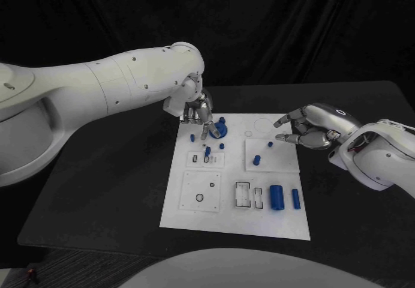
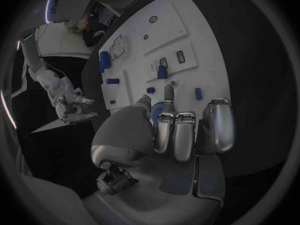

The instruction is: Assemble the parts on the task board

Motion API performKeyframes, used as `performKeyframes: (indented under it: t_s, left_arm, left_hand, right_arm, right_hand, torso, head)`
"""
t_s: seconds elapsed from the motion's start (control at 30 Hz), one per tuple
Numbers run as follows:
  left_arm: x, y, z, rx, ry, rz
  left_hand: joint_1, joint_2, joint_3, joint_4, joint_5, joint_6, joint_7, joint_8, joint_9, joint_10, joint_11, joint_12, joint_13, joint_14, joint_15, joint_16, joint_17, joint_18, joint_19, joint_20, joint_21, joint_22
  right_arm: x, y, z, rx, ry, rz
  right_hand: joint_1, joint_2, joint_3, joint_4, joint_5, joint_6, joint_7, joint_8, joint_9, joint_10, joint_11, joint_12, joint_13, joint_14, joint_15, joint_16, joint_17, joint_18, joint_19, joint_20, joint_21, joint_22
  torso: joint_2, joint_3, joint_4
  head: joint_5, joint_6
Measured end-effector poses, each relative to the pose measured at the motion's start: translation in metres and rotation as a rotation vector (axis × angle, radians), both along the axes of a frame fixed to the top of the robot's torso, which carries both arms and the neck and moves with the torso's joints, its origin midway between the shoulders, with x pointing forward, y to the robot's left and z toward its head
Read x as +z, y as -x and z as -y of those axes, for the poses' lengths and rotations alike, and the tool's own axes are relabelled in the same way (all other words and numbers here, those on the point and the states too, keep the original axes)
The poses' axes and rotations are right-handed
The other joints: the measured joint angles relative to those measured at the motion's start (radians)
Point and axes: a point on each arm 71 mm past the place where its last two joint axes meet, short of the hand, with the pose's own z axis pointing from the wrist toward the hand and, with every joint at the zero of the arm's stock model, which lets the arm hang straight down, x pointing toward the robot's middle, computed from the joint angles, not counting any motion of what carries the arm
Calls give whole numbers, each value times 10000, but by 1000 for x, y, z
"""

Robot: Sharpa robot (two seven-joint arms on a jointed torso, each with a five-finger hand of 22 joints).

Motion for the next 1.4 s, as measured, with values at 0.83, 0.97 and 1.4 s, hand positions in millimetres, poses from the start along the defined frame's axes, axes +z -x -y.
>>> performKeyframes:
  t_s: [0.83,0.97,1.4]
  left_arm:
    - [-14,6,1,-269,-442,-433]
    - [-17,7,1,-290,-461,-504]
    - [-25,10,3,-344,-438,-656]
  left_hand:
    - [58,58,178,-367,207,263,-85,1,215,0,0,-1,0,0,0,0,0,1,0,-1,-36,-2]
    - [58,58,178,-367,207,263,-85,1,217,0,0,-1,0,0,-1,0,0,-1,-1,-1,-36,-2]
    - [58,58,206,-394,245,262,-85,1,260,0,0,-1,0,0,-1,0,0,1,-1,-2,-35,-3]
  right_arm:
    - [0,1,0,8,-7,-7]
    - [0,1,1,-12,-2,-7]
    - [0,0,1,-25,1,-2]
  right_hand:
    - [-40,39,0,0,119,0,0,-39,-17,0,0,2,-5,0,0,0,-13,0,0,0,0,-2]
    - [-40,39,0,0,119,0,0,-39,-17,0,0,2,-5,0,0,0,-13,0,0,0,0,-3]
    - [-39,38,0,0,118,0,0,-39,-16,0,0,2,-2,0,0,0,-12,0,0,0,0,-4]
  torso:
    - [-31,14,43]
    - [-35,14,44]
    - [-37,18,26]
  head:
    - [21,0]
    - [12,0]
    - [39,0]
